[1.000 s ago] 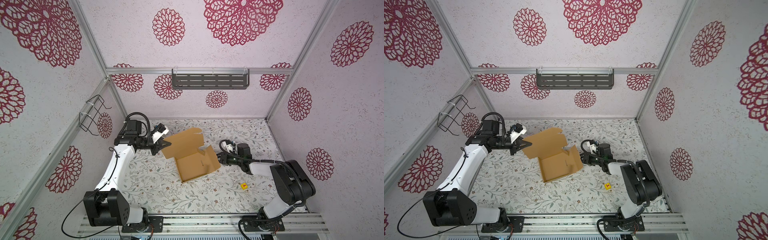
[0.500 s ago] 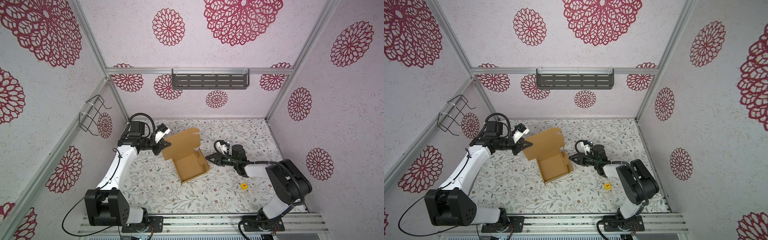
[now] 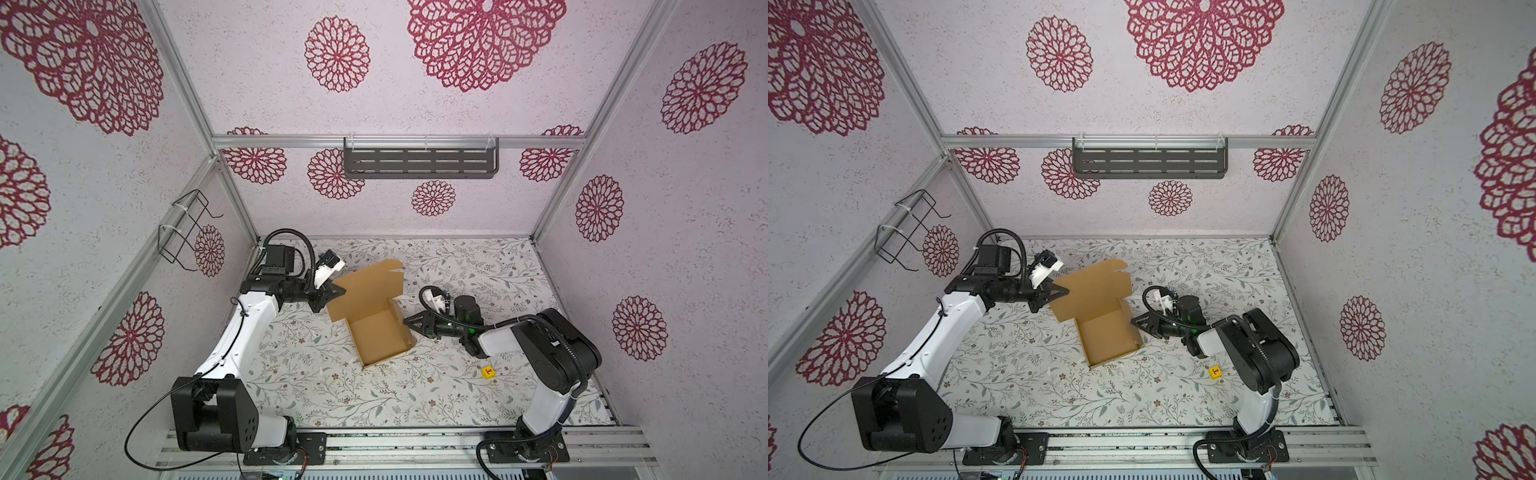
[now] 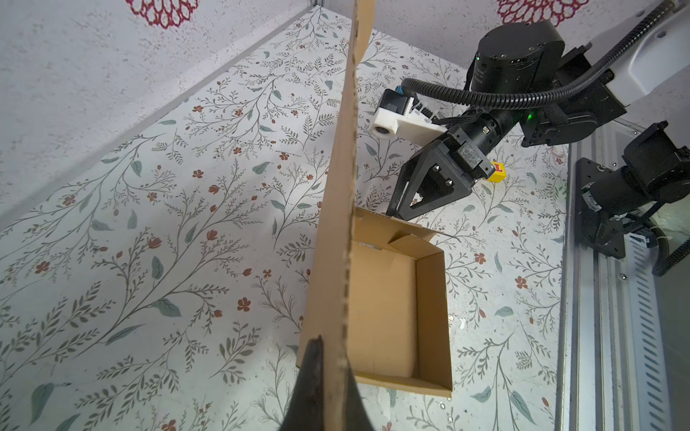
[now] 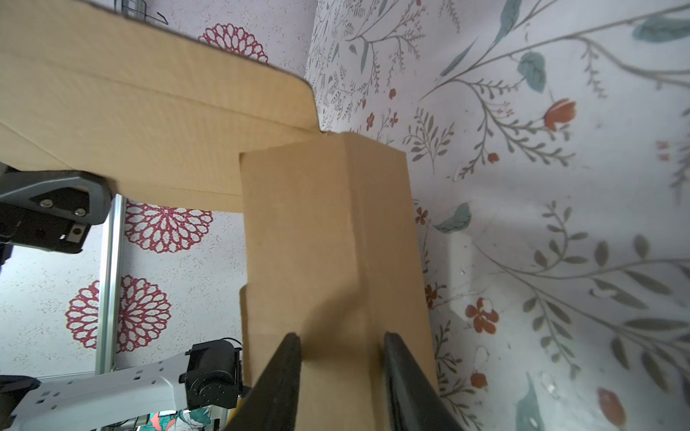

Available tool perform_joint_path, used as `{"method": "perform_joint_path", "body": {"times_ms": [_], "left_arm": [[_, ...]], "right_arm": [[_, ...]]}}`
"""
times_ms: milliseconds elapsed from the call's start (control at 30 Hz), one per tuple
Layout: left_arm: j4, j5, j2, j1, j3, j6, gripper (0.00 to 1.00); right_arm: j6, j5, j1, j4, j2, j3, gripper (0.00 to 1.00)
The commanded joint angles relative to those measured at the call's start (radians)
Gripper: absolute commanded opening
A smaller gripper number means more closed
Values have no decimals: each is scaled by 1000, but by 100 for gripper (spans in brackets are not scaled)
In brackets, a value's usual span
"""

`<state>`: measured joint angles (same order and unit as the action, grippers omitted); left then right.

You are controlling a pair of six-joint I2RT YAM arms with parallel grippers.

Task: Assemble paper box
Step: Fold the bottom flaps of a flat cardboard box at the center of the table.

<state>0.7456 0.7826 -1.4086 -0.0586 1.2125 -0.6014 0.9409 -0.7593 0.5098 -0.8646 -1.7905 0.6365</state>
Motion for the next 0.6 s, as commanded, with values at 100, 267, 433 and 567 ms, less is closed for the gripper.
{"method": "perform_joint_path", "body": {"times_ms": [100, 267, 433, 567], "left_arm": [[-17, 8, -14, -27, -5, -18, 0], [-21, -2, -19, -42, -10, -17, 0], [-46, -5, -23, -49, -19, 26, 0], [-53, -11, -20, -56, -30, 25, 0]], "right_arm": [[-91, 91, 44, 111, 3, 58, 37], [-179, 209, 76, 264, 25, 93, 37], [-225, 337, 124, 351, 46, 118, 35], [-251, 419, 153, 392, 57, 127, 36]]}}
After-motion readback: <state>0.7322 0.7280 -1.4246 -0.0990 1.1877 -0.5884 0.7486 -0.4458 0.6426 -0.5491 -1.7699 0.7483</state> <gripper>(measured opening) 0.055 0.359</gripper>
